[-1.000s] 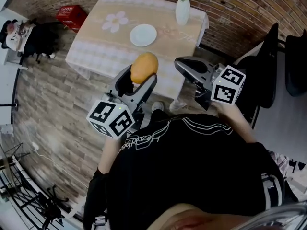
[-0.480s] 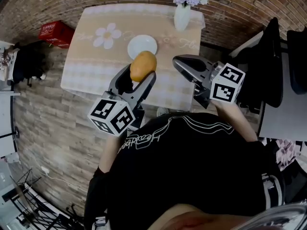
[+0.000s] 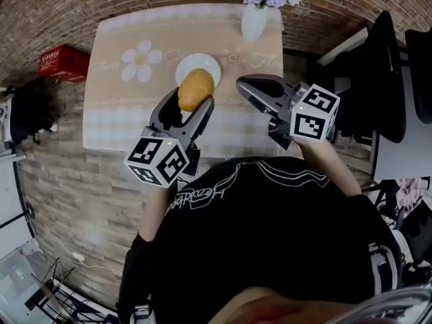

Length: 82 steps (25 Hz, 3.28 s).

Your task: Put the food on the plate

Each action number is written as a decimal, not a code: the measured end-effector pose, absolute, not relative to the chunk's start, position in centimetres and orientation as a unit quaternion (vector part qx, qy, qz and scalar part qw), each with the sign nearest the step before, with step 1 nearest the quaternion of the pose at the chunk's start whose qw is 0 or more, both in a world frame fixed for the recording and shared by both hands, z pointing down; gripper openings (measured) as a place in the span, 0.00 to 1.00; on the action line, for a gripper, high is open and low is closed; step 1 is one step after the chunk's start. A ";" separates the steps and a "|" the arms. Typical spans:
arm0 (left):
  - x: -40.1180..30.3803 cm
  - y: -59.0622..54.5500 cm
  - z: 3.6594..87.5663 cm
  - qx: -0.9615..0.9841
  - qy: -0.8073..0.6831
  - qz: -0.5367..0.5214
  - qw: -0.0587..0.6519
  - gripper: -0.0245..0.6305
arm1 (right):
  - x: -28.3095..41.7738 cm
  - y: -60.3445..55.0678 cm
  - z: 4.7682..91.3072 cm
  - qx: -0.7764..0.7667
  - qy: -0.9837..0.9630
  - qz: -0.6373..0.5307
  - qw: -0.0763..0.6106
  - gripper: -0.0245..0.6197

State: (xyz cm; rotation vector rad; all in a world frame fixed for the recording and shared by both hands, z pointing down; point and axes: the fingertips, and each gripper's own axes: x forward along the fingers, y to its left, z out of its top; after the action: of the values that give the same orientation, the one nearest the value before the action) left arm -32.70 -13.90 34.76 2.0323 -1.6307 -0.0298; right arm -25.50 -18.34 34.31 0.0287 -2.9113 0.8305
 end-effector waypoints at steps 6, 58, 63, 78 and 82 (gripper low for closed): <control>-34.9 -16.0 37.0 0.753 -0.604 0.016 0.261 0.52 | -26.9 -19.7 35.9 0.025 -0.957 0.283 0.064 0.03; -37.1 -23.0 54.8 0.737 -0.608 0.207 0.209 0.52 | -19.6 -22.5 44.1 0.138 -0.921 0.351 0.097 0.03; -37.8 -22.6 52.9 0.726 -0.634 0.187 0.189 0.54 | -18.1 -21.7 43.3 0.144 -0.925 0.339 0.093 0.03; -29.8 -12.1 37.3 0.755 -0.615 0.023 0.227 0.32 | -14.1 -13.4 36.5 0.116 -0.959 0.247 0.071 0.03; -24.0 -8.3 33.1 0.790 -0.567 -0.025 0.232 0.22 | -12.0 -10.5 33.7 0.105 -0.966 0.232 0.035 0.03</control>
State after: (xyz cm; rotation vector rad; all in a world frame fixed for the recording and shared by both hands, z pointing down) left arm -24.02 -8.25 33.12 2.1708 -1.5584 -0.0694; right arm -12.00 -10.52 33.68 0.3226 -2.9702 0.7123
